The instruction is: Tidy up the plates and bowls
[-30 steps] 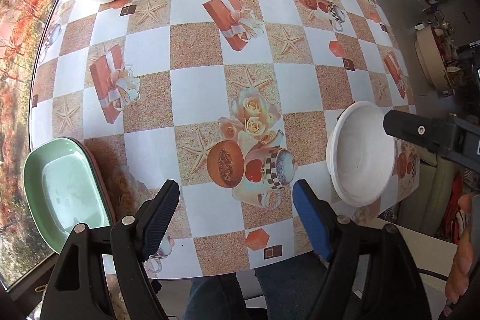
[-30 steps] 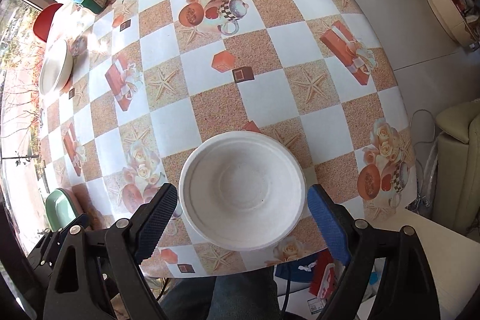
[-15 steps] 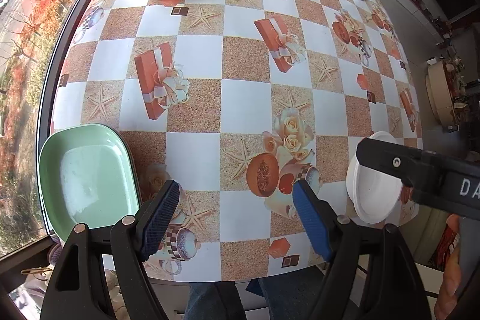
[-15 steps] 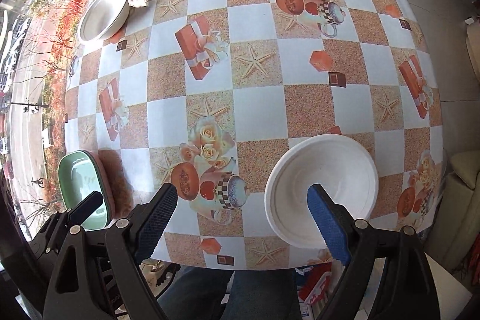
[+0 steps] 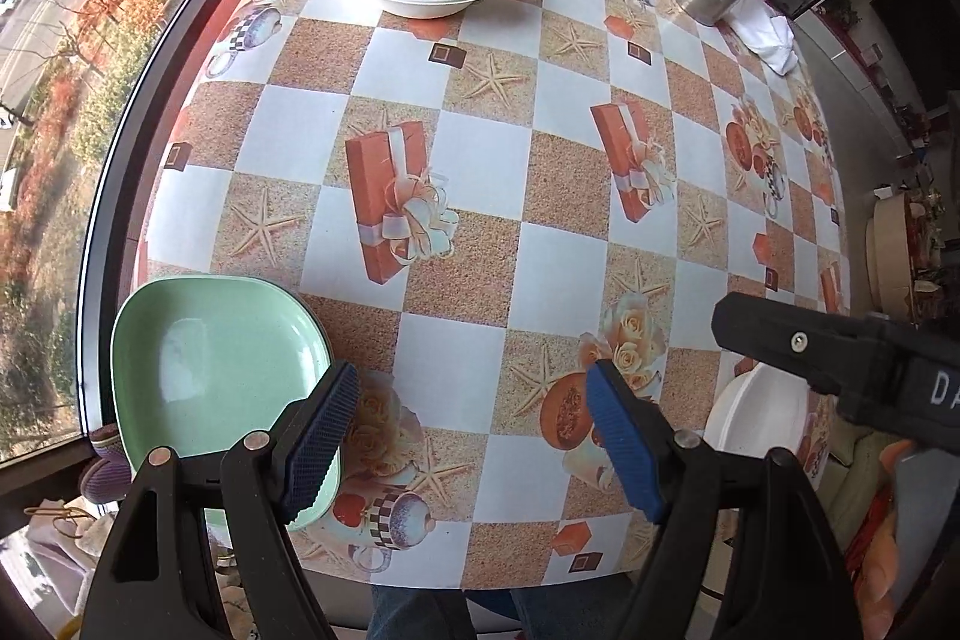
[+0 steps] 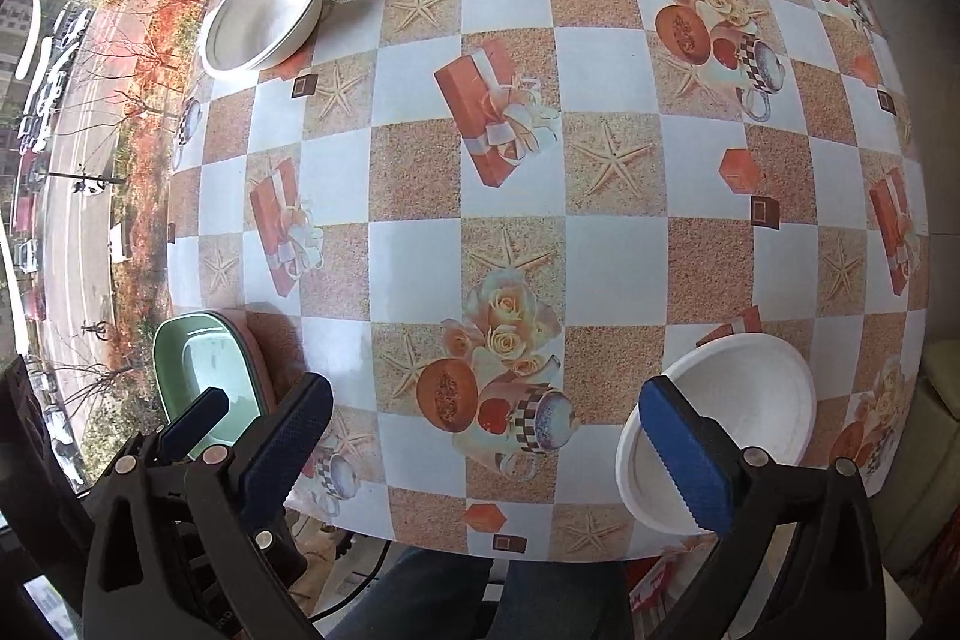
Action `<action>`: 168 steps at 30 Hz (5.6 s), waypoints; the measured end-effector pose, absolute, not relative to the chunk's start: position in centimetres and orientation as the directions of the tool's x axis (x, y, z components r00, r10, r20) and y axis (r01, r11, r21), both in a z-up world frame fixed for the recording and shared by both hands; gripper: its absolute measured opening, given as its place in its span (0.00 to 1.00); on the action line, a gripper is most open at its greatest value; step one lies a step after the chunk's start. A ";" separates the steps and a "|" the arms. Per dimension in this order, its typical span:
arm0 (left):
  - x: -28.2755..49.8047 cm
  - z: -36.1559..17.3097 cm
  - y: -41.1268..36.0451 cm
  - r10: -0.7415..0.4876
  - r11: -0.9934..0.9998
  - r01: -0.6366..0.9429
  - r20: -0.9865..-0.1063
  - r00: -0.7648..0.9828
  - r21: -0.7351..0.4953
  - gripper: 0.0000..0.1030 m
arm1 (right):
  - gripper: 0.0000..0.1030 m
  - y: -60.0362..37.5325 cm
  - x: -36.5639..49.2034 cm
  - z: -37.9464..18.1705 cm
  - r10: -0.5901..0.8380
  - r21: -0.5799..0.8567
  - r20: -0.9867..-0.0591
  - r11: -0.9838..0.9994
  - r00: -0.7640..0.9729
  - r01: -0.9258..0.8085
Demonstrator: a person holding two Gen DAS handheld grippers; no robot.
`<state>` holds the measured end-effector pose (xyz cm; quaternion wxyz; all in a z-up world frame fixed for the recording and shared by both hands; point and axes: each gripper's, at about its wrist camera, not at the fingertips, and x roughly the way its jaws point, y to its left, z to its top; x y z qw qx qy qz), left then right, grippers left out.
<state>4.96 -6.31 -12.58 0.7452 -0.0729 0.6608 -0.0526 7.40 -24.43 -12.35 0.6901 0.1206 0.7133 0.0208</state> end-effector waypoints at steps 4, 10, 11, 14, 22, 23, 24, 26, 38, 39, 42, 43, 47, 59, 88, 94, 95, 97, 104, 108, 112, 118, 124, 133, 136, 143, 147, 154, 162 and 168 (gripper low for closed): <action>6.9 -12.0 -5.0 -0.173 0.981 -0.069 -0.975 0.140 -0.184 0.79 | 1.00 -24.1 9.1 -12.4 0.215 0.209 -0.976 0.967 -0.023 0.148; 9.5 -11.1 -3.8 -0.152 0.980 -0.103 -0.974 0.168 -0.171 0.79 | 1.00 -23.4 11.5 -12.6 0.231 0.224 -0.972 0.963 -0.032 0.147; 9.8 -11.0 -3.8 -0.146 0.981 -0.102 -0.975 0.169 -0.165 0.79 | 1.00 -23.4 11.8 -12.7 0.234 0.227 -0.972 0.963 -0.034 0.147; 10.9 -10.8 -3.6 -0.137 0.983 -0.101 -0.975 0.175 -0.156 0.79 | 1.00 -23.2 12.7 -12.9 0.247 0.239 -0.968 0.959 -0.035 0.152; 13.9 -10.8 -2.4 -0.099 0.981 -0.145 -0.977 0.189 -0.128 0.79 | 1.00 -24.0 15.7 -13.1 0.251 0.244 -0.968 0.954 -0.019 0.176; 14.3 -10.8 -2.2 -0.094 0.981 -0.152 -0.977 0.190 -0.124 0.79 | 1.00 -24.2 16.1 -13.1 0.248 0.241 -0.969 0.954 -0.017 0.179; 14.7 -10.9 -2.0 -0.088 0.980 -0.159 -0.977 0.192 -0.119 0.79 | 1.00 -24.3 16.5 -13.2 0.243 0.237 -0.970 0.955 -0.014 0.180; 15.5 -11.0 -1.6 -0.075 0.979 -0.172 -0.978 0.195 -0.110 0.79 | 1.00 -24.4 17.3 -13.3 0.232 0.227 -0.973 0.958 -0.012 0.177; 20.8 -13.0 1.8 0.000 0.963 -0.266 -0.982 0.189 -0.052 0.79 | 1.00 -22.6 21.9 -15.1 0.170 0.168 -0.985 0.982 -0.017 0.089; 21.3 -13.2 1.9 0.007 0.961 -0.272 -0.982 0.189 -0.045 0.79 | 1.00 -22.3 22.3 -15.3 0.171 0.170 -0.985 0.982 -0.014 0.085; 23.1 -13.7 2.3 0.002 0.958 -0.283 -0.982 0.189 -0.052 0.79 | 1.00 -21.1 23.8 -15.8 0.189 0.188 -0.982 0.979 -0.007 0.075; 23.7 -13.9 2.3 0.005 0.957 -0.287 -0.982 0.191 -0.051 0.79 | 1.00 -20.7 24.4 -15.9 0.196 0.196 -0.981 0.978 0.000 0.070; 26.2 -14.9 2.5 0.019 0.953 -0.299 -0.979 0.202 -0.043 0.79 | 1.00 -18.7 27.1 -16.4 0.200 0.201 -0.979 0.979 0.040 0.043; 31.6 -19.4 3.7 0.042 0.945 -0.328 -0.987 0.156 -0.012 0.79 | 1.00 -14.6 32.8 -19.8 0.178 0.177 -0.983 0.984 0.054 -0.033; 23.6 -20.7 -3.3 -0.066 0.988 -0.141 -0.997 0.040 -0.071 0.32 | 0.19 -14.7 25.7 -21.8 0.203 0.214 -0.975 0.967 -0.087 -0.139; 20.2 -20.4 -4.7 -0.082 0.989 -0.119 -0.996 0.019 -0.083 0.32 | 0.19 -16.7 22.0 -22.0 0.204 0.213 -0.972 0.975 -0.115 -0.069; 19.7 -20.4 -5.0 -0.082 0.990 -0.112 -0.996 0.016 -0.084 0.32 | 0.19 -17.0 21.5 -22.0 0.203 0.211 -0.972 0.976 -0.117 -0.059; 18.6 -20.2 -5.7 -0.082 0.992 -0.097 -0.997 0.012 -0.083 0.32 | 0.19 -17.7 20.3 -22.0 0.199 0.206 -0.972 0.978 -0.125 -0.042; 15.4 -19.8 -6.9 -0.092 0.993 -0.070 -0.996 -0.012 -0.091 0.32 | 0.19 -19.6 17.2 -22.0 0.199 0.201 -0.969 0.980 -0.148 -0.003; 13.2 -19.7 -7.7 -0.101 0.993 -0.055 -0.994 -0.028 -0.100 0.32 | 0.19 -20.6 15.4 -21.9 0.182 0.185 -0.972 0.983 -0.150 -0.009; 11.7 -19.5 -8.5 -0.107 0.994 -0.029 -0.993 -0.041 -0.106 0.32 | 0.20 -20.2 15.2 -21.8 0.164 0.169 -0.975 0.985 -0.150 -0.022; 10.8 -19.2 -9.2 -0.115 0.993 -0.016 -0.992 -0.045 -0.114 0.32 | 0.20 -18.8 14.2 -22.0 0.143 0.148 -0.979 0.989 -0.143 -0.028; 10.5 -19.2 -8.7 -0.123 0.992 -0.018 -0.991 -0.053 -0.123 0.32 | 0.20 -15.0 13.2 -22.3 0.124 0.130 -0.983 0.991 -0.139 -0.034; 8.1 -21.5 -8.0 -0.124 0.992 -0.023 -0.991 -0.055 -0.123 0.32 | 0.20 -15.1 12.2 -22.8 0.125 0.131 -0.983 0.991 -0.136 -0.029; 7.9 -21.5 -8.0 -0.124 0.992 -0.022 -0.991 -0.054 -0.123 0.32 | 0.20 -15.8 12.4 -22.3 0.128 0.133 -0.982 0.991 -0.137 -0.028; 7.8 -21.2 -8.6 -0.120 0.993 -0.016 -0.992 -0.047 -0.119 0.32 | 0.21 -15.8 12.3 -22.4 0.137 0.143 -0.981 0.989 -0.140 -0.035; 7.4 -20.8 -8.9 -0.112 0.994 -0.004 -0.993 -0.046 -0.112 0.33 | 0.22 -15.7 12.0 -22.5 0.150 0.158 -0.977 0.987 -0.149 -0.038; 6.5 -21.1 -8.7 -0.138 0.990 -0.007 -0.989 -0.055 -0.137 0.32 | 0.22 -15.5 10.7 -23.1 0.162 0.169 -0.974 0.985 -0.156 -0.033; 5.6 -21.5 -10.0 -0.093 0.992 0.085 -0.995 -0.048 -0.097 0.32 | 0.22 -16.0 10.1 -24.5 0.193 0.190 -0.966 0.981 -0.171 0.030; 5.4 -21.5 -10.1 -0.106 0.991 0.079 -0.993 -0.059 -0.111 0.32 | 0.22 -16.2 10.1 -25.0 0.203 0.198 -0.962 0.979 -0.180 0.045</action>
